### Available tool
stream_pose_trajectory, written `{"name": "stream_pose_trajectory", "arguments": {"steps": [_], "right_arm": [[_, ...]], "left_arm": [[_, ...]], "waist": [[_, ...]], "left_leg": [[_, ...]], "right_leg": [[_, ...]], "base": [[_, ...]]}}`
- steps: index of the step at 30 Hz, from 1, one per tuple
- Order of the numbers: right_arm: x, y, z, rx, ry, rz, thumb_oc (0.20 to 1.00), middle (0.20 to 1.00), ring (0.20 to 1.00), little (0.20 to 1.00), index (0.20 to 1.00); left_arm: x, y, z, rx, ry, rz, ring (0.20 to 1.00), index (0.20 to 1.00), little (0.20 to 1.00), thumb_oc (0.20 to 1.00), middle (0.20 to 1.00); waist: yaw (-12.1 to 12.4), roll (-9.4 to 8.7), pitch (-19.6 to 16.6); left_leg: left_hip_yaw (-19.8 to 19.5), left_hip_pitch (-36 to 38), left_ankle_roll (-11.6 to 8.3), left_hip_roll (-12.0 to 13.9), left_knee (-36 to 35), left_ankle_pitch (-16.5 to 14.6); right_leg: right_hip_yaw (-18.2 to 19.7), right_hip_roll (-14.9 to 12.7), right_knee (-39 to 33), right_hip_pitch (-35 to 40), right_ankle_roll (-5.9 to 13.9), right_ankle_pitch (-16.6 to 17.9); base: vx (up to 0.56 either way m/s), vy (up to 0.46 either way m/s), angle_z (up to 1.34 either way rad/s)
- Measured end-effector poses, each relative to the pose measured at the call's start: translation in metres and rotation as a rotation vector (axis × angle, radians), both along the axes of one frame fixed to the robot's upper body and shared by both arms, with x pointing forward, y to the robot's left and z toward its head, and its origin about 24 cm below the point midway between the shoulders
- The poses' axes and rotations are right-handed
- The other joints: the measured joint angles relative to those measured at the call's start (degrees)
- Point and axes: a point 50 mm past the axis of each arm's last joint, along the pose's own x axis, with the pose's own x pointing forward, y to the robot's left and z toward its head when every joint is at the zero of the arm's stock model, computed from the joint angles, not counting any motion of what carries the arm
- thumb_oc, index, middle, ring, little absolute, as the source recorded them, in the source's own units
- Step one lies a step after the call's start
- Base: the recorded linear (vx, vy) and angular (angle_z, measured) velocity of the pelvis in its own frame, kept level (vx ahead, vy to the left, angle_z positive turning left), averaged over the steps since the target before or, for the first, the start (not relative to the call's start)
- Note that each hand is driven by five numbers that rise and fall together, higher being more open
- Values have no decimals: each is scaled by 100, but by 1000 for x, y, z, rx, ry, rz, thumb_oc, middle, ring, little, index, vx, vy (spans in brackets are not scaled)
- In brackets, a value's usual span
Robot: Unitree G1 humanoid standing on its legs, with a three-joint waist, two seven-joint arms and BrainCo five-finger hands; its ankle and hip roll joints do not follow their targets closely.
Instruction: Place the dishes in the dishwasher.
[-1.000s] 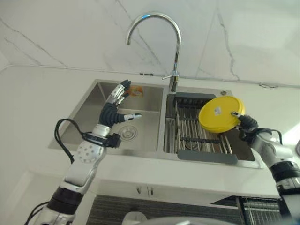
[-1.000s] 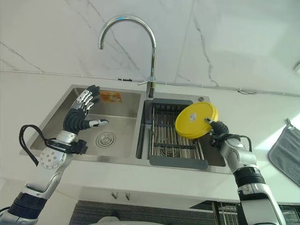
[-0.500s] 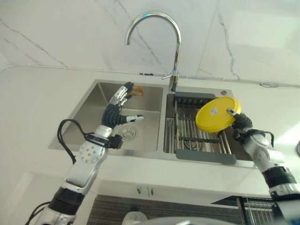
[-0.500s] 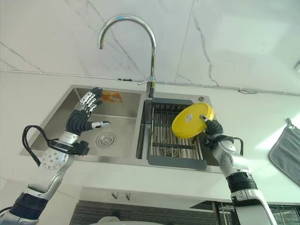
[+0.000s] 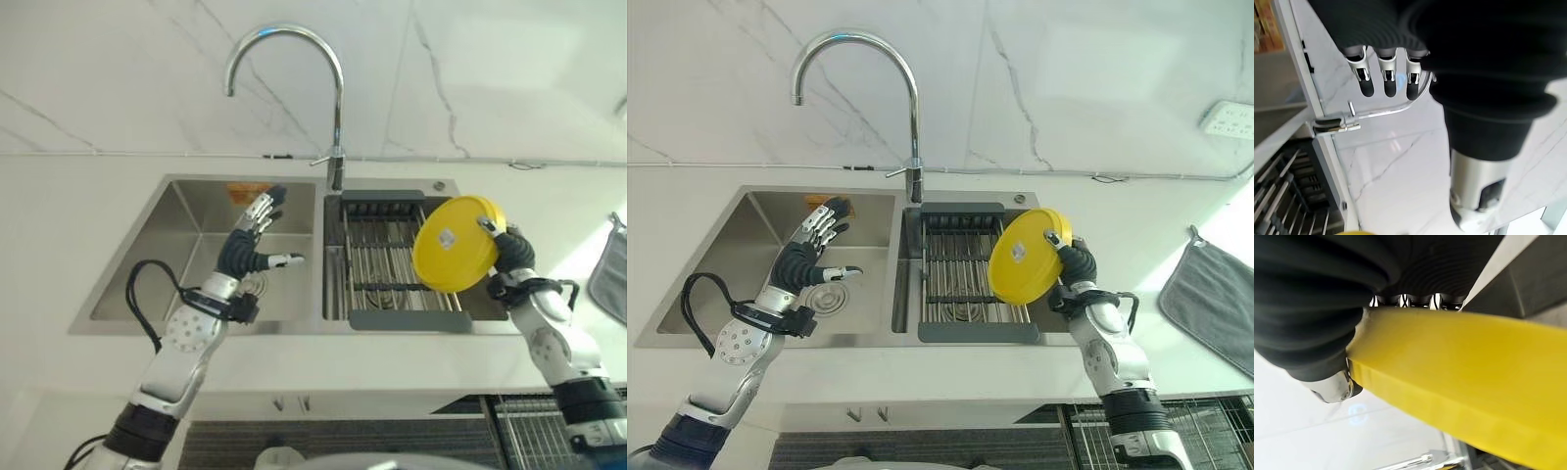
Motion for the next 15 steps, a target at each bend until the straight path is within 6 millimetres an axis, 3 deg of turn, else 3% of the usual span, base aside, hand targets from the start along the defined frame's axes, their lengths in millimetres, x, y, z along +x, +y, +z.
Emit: {"name": "stream_pose_trajectory", "arguments": {"steps": [5, 10, 12, 13, 14, 15], "right_arm": [[-3, 4, 18, 18, -82, 18, 200, 200, 200, 200, 200], [-6, 4, 30, 73, -135, 29, 200, 200, 200, 200, 200], [-6, 3, 26, 99, -122, 27, 200, 200, 200, 200, 200], [-6, 2, 26, 104, -120, 24, 200, 200, 200, 200, 200], [-6, 1, 25, 116, -121, 23, 200, 200, 200, 200, 200], [-6, 1, 26, 116, -132, 26, 200, 200, 200, 200, 200]], "left_arm": [[-10, 4, -9, 9, 30, 26, 1000, 1000, 1000, 1000, 1000], [-17, 0, -14, -37, 22, 21, 1000, 1000, 1000, 1000, 1000], [-17, -1, -11, -55, -10, 22, 1000, 1000, 1000, 1000, 1000], [-17, -2, -11, -61, -14, 21, 1000, 1000, 1000, 1000, 1000], [-17, -3, -10, -71, -24, 19, 1000, 1000, 1000, 1000, 1000], [-17, -3, -11, -74, -27, 20, 1000, 1000, 1000, 1000, 1000]], "waist": [[-7, 139, -7], [18, 233, -7], [187, -24, 59], [184, -44, 74], [146, -115, 114], [174, -99, 113]], "left_leg": [[86, -31, -36, 96, 1, 11], [90, -200, -116, 134, 107, 107], [-31, -783, -103, -37, 1190, 118], [-136, -939, -103, -66, 1484, 117], [-378, -1109, -15, -178, 1890, -159], [-738, -1128, 199, -514, 2132, -540]], "right_leg": [[39, 91, 1, -72, -61, 0], [79, 142, 24, -287, -158, 21], [248, -155, 0, -455, -296, 61], [255, -206, 1, -459, -306, 80], [302, -320, 3, -470, -293, 124], [420, -427, 32, -475, -213, 202]], "base": [[-79, -146, -7], [-245, 29, -8], [-300, 205, -44], [-226, 278, -27], [-163, 335, -27], [-170, 391, -38]]}}
